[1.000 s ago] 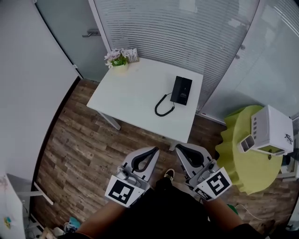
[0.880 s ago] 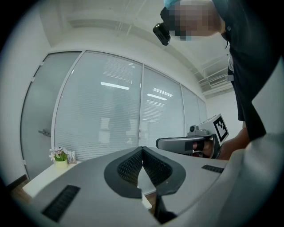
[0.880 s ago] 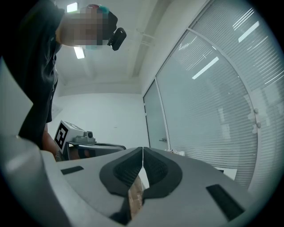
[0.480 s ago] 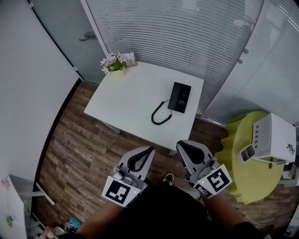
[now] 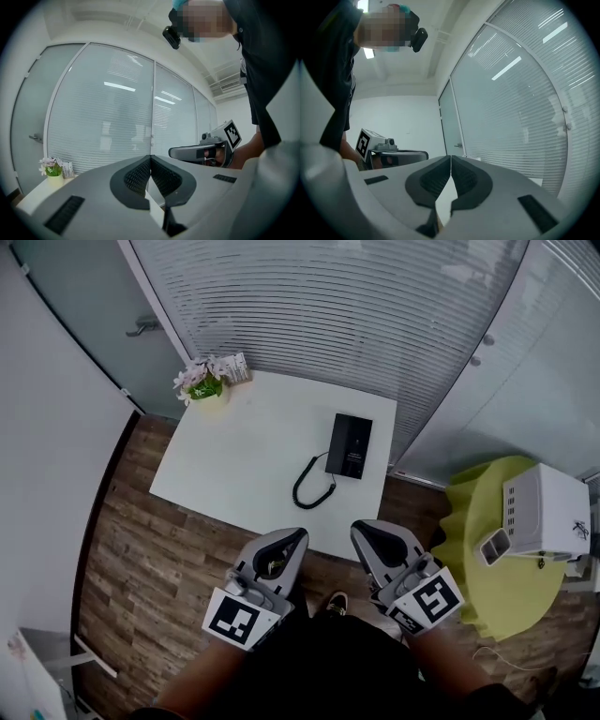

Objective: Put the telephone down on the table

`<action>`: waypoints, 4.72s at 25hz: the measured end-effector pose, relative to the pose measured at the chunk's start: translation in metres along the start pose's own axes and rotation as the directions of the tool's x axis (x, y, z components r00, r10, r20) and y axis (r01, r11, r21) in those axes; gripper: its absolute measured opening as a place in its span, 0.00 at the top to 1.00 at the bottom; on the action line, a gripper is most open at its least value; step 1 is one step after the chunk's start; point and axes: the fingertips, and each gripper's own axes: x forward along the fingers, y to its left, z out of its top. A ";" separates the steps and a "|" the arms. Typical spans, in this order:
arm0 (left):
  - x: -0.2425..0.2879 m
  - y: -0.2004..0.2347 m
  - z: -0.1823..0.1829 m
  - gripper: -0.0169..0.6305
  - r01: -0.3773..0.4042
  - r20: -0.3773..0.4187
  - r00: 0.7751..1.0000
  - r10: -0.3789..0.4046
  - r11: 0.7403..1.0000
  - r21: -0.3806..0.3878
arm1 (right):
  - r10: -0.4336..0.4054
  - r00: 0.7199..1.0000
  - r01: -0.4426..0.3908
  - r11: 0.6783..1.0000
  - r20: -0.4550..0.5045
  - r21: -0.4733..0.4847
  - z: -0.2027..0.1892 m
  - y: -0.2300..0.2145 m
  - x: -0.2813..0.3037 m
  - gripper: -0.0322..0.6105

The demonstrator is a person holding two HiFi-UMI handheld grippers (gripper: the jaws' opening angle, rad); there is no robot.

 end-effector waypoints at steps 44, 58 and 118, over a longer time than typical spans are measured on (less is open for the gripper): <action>0.170 0.162 -0.044 0.96 0.386 -0.126 0.910 -0.396 0.918 -0.094 | -0.394 0.907 0.399 0.917 -0.148 0.006 -0.048 -0.152 0.150 0.91; 0.236 0.171 -0.143 0.96 0.358 -0.277 0.866 -0.417 0.903 -0.238 | -0.388 0.886 0.405 0.914 -0.254 0.017 -0.114 -0.212 0.161 0.91; 0.307 0.179 -0.269 0.86 0.128 -0.397 0.722 -0.566 0.674 -0.728 | -0.362 0.862 0.405 0.913 -0.354 0.054 -0.181 -0.251 0.144 0.91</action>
